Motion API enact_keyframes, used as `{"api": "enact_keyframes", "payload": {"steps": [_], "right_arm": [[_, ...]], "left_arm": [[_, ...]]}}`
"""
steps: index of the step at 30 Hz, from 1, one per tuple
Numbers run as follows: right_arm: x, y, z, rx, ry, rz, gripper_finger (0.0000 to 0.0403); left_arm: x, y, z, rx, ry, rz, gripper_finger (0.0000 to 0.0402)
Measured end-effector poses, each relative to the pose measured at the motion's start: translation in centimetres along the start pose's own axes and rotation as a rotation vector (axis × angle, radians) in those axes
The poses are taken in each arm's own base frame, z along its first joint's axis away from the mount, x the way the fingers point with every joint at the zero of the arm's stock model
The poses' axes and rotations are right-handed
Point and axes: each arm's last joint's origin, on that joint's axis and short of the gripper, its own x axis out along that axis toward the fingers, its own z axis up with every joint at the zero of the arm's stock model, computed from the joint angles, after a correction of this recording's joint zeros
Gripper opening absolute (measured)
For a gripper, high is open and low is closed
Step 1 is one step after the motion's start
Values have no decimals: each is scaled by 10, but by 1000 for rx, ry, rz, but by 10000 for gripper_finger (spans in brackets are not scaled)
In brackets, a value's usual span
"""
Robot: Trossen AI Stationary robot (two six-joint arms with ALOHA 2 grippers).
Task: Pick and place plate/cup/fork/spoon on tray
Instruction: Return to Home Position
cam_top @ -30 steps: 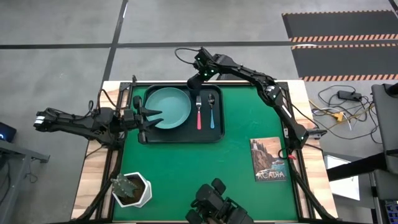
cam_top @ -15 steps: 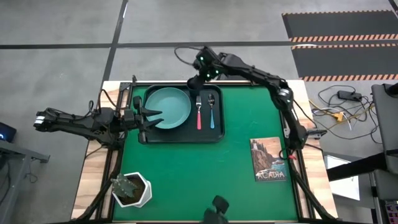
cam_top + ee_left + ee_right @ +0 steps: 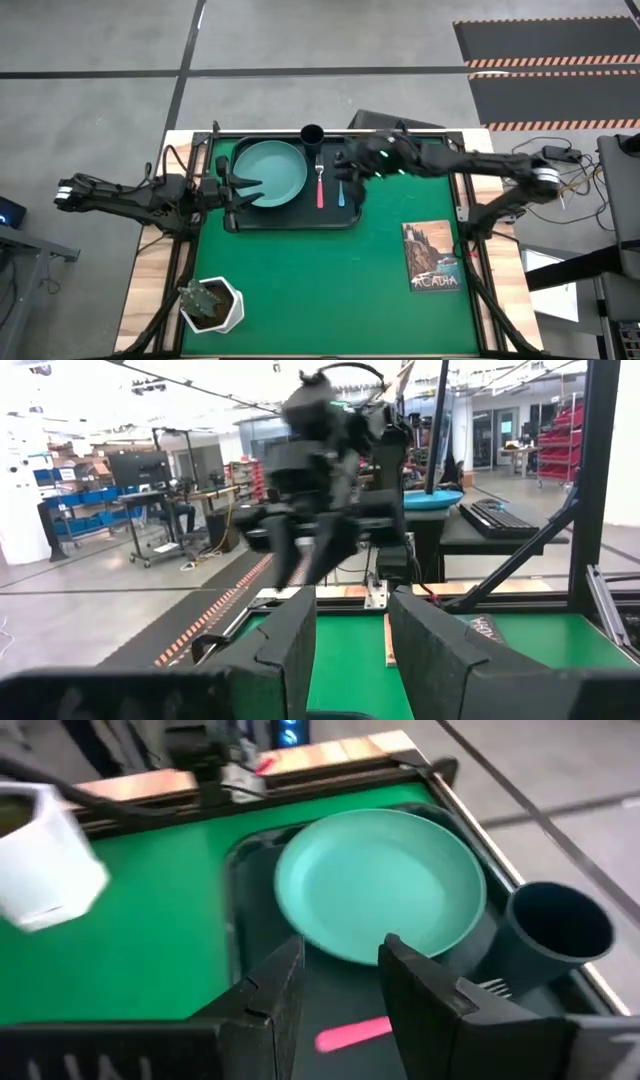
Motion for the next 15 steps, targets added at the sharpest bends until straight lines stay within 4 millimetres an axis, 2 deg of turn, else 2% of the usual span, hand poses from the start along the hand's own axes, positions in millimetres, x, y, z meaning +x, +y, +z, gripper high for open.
{"api": "enact_keyframes", "payload": {"steps": [6,15], "right_arm": [[-38,22,-54,-35,-114,39,110],[-79,22,-130,-65,-240,32,89]], "left_arm": [[0,-1,-3,5,27,-4,109],[2,-1,-5,10,41,-6,109]]}}
